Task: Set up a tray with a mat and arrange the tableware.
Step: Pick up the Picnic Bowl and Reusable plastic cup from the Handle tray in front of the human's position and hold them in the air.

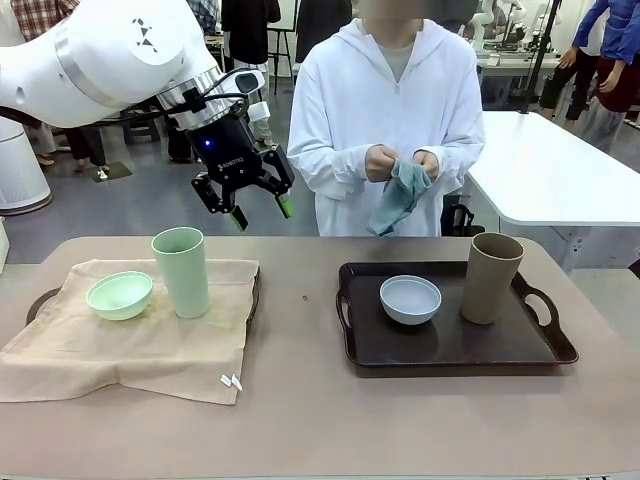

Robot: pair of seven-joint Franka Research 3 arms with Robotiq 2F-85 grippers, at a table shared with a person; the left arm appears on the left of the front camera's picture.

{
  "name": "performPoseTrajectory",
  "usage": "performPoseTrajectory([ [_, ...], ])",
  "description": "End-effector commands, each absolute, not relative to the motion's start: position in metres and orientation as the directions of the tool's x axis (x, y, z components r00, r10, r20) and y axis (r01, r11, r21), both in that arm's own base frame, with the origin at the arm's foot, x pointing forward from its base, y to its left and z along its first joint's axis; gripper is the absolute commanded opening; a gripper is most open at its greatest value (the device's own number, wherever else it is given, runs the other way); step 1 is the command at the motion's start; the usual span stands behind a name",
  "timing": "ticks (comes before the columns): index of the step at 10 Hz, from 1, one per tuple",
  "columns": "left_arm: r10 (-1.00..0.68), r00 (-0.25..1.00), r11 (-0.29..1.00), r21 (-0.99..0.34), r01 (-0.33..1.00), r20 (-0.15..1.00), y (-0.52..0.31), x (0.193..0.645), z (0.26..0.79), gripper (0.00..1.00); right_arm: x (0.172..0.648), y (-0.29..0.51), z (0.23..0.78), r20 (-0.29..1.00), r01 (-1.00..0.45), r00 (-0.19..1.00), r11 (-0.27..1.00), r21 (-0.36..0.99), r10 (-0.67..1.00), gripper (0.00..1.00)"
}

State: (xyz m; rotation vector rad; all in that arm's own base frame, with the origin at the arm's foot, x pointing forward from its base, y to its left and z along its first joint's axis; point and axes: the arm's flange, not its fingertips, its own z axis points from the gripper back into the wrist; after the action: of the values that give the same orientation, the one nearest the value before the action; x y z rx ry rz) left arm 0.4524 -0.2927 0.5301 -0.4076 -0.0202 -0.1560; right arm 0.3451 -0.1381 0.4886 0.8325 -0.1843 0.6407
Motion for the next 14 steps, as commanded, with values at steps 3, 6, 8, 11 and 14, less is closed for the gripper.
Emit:
performPoseTrajectory([
  [3, -0.132, 0.991, 0.934, -0.331, 0.137, 0.037, -0.373, 0.464, 0.522, 0.84, 0.404, -0.134, 0.458, 0.526, -0.899, 0.438, 0.342, 0.275, 0.729, 1.0],
  [6, -0.058, 0.998, 0.951, -0.304, 0.064, 0.027, -0.448, 0.476, 0.506, 0.84, 0.423, -0.14, 0.445, 0.567, -0.959, 0.283, 0.235, 0.158, 0.774, 1.0],
  [8, -0.015, 0.998, 0.973, -0.23, 0.029, 0.064, -0.496, 0.475, 0.489, 0.84, 0.436, -0.135, 0.442, 0.62, -0.976, 0.211, 0.128, 0.177, 0.755, 1.0],
  [11, -0.056, 0.998, 0.957, -0.281, 0.065, 0.039, -0.471, 0.465, 0.486, 0.84, 0.429, -0.13, 0.439, 0.599, -0.974, 0.225, 0.159, 0.162, 0.769, 1.0],
  [14, -0.041, 0.998, 0.962, -0.269, 0.053, 0.05, -0.487, 0.471, 0.482, 0.84, 0.438, -0.125, 0.435, 0.662, -0.994, 0.103, 0.048, 0.101, 0.743, 1.0],
])
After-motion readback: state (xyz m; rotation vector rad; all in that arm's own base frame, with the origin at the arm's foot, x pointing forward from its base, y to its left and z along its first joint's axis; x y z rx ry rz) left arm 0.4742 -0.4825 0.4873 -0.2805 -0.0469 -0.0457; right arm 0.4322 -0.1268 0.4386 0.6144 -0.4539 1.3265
